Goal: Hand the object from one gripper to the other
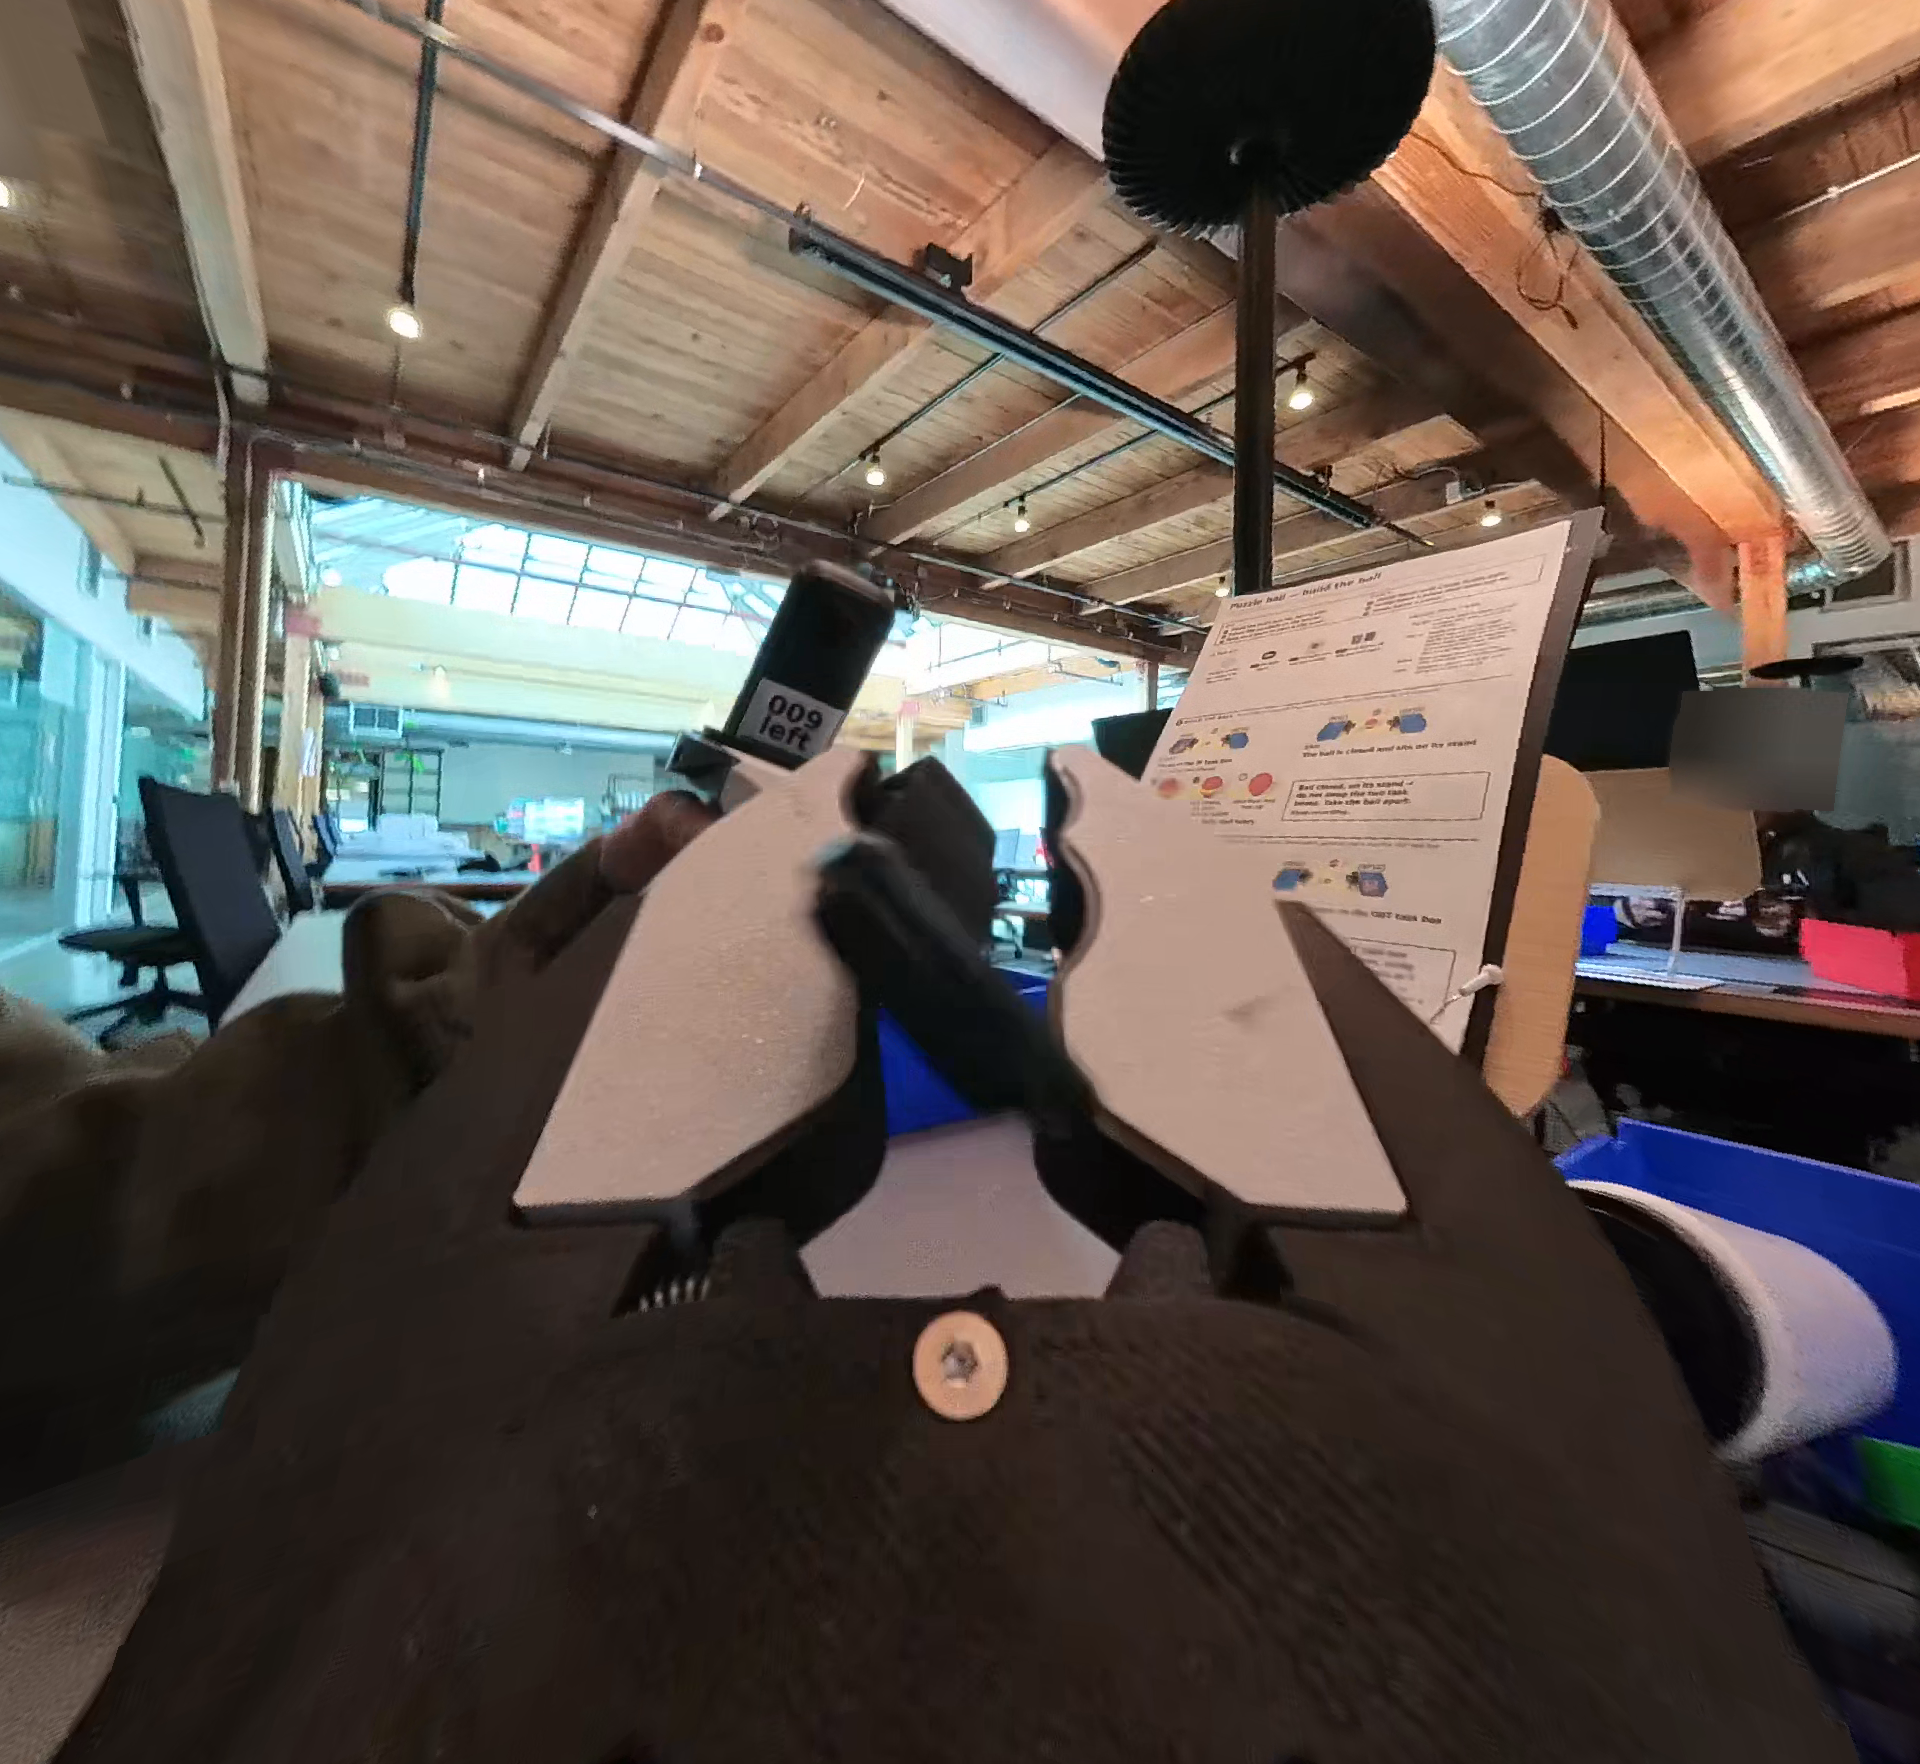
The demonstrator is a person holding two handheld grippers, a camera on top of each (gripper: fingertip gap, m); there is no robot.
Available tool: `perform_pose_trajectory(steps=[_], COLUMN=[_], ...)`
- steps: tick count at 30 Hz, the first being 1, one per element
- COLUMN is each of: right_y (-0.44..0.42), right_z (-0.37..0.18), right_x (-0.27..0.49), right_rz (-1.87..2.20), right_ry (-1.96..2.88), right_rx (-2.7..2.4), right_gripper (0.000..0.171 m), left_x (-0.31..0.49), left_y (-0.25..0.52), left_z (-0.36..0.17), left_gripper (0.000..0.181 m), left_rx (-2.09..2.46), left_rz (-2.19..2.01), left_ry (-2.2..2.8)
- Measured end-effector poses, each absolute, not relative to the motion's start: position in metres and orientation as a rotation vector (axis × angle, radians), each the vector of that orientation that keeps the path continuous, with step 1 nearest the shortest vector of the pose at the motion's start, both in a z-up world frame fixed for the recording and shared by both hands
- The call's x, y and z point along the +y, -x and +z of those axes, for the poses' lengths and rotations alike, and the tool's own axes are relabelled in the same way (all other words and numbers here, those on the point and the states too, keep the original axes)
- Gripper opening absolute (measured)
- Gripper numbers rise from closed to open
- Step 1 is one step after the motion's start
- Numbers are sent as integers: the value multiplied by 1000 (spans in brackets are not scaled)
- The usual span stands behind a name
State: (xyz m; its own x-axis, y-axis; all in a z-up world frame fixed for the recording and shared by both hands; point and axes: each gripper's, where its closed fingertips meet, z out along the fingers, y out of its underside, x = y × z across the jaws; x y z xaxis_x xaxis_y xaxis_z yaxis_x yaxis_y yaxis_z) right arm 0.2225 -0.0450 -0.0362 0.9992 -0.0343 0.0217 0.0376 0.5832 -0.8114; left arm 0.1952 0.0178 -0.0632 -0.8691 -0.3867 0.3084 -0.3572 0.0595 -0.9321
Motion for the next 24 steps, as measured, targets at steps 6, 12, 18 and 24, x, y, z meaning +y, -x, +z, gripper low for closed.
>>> perform_pose_trajectory(steps=[6,12,18,24], right_y=[-230,-264,-275,-260], right_z=[-49,-54,-85,-91], right_x=[-41,-35,-23,-8], right_rz=[-194,-171,-40,-11], right_ry=[1111,1191,1379,1468], right_rx=[-43,292,549,562], right_gripper=[7,5,4,6], left_x=[31,46,23,-1], left_y=[-214,-236,-235,-247], left_z=[-76,-72,-72,-105], left_gripper=[3,48,57,57], left_rx=[2248,2058,1980,1991], left_rz=[-1824,-1549,-1229,-768], left_ry=[763,703,395,153])
